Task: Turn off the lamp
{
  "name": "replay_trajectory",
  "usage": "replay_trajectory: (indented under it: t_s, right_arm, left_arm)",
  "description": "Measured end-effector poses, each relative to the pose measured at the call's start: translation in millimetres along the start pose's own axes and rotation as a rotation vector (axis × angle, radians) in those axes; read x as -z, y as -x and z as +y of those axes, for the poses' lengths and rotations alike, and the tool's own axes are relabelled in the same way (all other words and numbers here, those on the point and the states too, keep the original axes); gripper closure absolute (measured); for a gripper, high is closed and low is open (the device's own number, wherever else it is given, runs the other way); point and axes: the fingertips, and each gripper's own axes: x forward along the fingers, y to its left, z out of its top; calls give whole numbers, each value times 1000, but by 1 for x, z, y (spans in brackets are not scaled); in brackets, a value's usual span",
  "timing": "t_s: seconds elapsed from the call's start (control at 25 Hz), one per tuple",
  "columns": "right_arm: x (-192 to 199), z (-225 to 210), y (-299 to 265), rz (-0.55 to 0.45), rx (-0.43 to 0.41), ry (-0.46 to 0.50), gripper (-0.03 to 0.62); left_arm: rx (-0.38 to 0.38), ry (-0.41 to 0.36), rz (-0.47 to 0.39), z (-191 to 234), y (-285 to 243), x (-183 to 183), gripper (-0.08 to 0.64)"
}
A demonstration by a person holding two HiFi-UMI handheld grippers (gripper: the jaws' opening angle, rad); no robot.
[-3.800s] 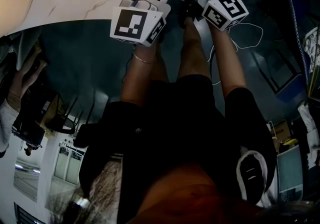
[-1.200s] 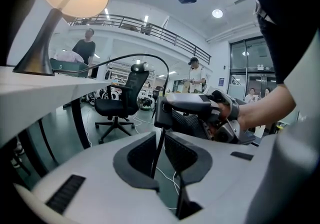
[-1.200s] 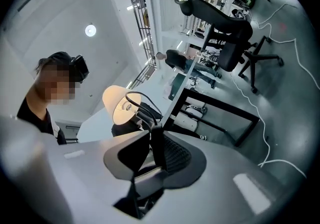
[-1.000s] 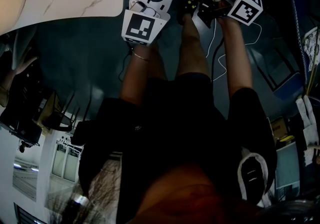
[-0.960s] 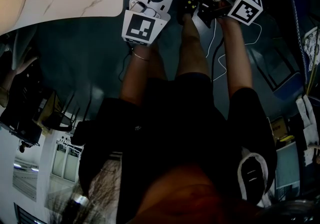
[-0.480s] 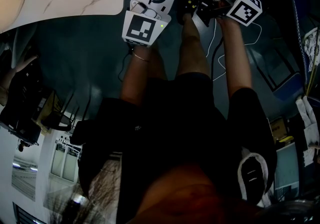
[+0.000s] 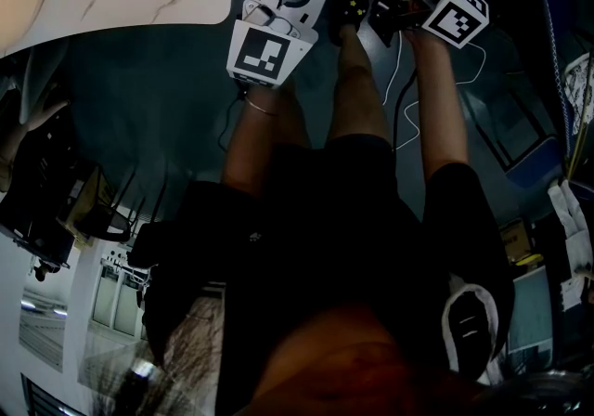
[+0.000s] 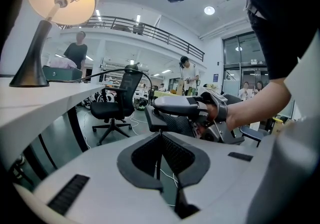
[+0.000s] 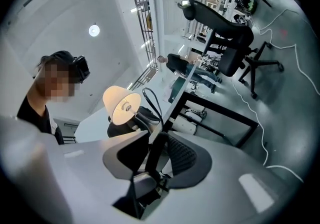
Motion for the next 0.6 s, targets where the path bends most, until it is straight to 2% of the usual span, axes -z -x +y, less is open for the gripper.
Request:
replay_trajectory:
  t_s: [0.08, 0.6]
  right_arm:
    - [2, 0, 0, 19, 4, 16, 500]
    - [5, -3, 0, 34, 2, -7, 499]
  left_arm:
    - [-7, 24, -4, 0, 0, 0, 546]
    - [-20, 15, 9, 0, -1, 3, 546]
